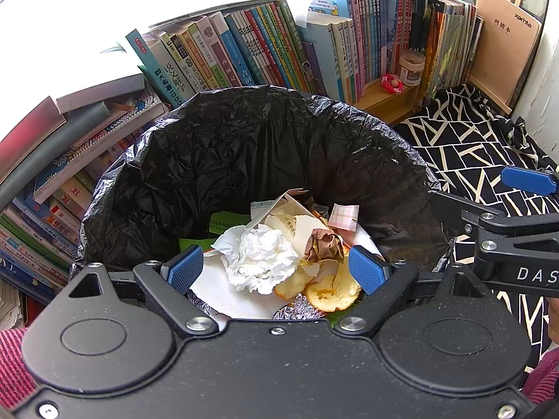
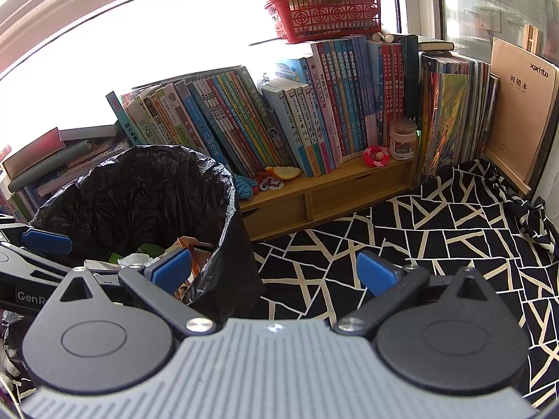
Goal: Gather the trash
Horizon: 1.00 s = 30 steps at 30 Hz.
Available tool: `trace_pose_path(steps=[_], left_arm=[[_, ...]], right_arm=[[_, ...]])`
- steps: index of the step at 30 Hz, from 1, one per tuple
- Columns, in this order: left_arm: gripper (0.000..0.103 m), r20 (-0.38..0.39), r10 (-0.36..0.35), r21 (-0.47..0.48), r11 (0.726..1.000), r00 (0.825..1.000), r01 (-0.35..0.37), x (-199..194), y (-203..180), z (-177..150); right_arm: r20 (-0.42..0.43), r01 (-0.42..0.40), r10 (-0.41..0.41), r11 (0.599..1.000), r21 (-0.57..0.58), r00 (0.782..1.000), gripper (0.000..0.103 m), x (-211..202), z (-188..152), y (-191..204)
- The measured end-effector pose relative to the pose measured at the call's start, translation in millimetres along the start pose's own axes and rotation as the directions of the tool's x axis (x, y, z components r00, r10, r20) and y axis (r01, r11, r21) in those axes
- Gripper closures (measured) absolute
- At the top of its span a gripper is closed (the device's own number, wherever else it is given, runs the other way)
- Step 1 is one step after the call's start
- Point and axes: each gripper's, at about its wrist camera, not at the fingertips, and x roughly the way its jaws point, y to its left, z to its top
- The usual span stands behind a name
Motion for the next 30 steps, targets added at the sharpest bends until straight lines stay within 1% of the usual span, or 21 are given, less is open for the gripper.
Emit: trace_pose_path(steps=[30], left_arm=[[0.013,-0.002,0.000,-0.001,1.000,1.000,0.000,1.3,1.5,-0.9]], right_arm=[[0.000,0.003,-0.003,1.000,0.001,1.000,0.000,0.6,0.1,0.4]])
